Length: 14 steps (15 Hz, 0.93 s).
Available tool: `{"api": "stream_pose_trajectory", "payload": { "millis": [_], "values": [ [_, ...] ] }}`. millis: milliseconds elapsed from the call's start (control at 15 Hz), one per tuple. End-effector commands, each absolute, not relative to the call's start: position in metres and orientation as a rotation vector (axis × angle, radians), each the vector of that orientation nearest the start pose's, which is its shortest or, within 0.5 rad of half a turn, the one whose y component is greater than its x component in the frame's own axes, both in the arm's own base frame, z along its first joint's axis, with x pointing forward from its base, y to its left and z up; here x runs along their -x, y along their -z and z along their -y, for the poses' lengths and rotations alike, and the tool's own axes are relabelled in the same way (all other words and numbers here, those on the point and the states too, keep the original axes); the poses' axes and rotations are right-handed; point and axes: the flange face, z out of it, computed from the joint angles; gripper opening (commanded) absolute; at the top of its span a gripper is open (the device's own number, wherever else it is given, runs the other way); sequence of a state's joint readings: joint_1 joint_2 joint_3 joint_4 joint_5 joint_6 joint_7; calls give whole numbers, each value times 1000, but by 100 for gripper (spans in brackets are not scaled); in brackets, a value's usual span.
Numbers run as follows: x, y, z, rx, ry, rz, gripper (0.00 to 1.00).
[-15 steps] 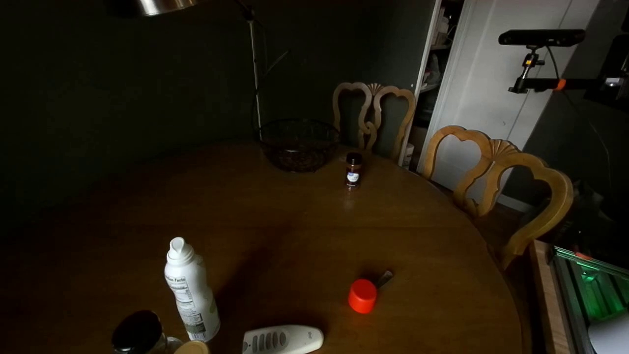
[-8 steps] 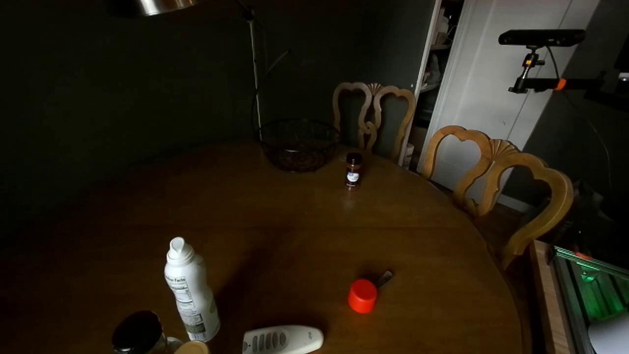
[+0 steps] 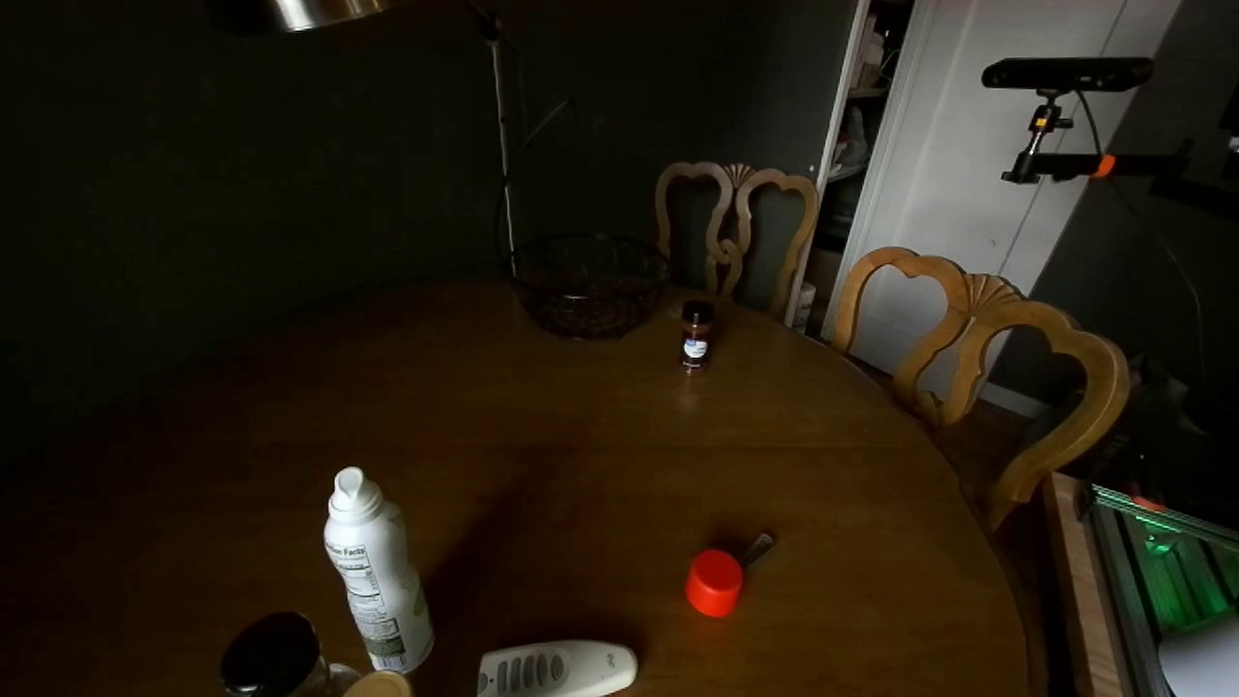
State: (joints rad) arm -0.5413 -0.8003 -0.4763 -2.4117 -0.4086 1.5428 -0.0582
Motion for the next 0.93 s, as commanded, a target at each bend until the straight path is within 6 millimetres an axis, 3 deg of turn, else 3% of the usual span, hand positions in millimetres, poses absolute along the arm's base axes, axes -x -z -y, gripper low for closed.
{"api": "stream_pose_trajectory", "payload": {
  "millis": [0,400,600,867],
  "values": [
    [-76,-528,368,2856,-305,-1360,100],
    [-19,-505,435,2683,-375,-1561,100],
    [8,-508,459,2601,-361,-1645,100],
    [48,-529,483,2534,-313,-1760,100]
  ]
}}
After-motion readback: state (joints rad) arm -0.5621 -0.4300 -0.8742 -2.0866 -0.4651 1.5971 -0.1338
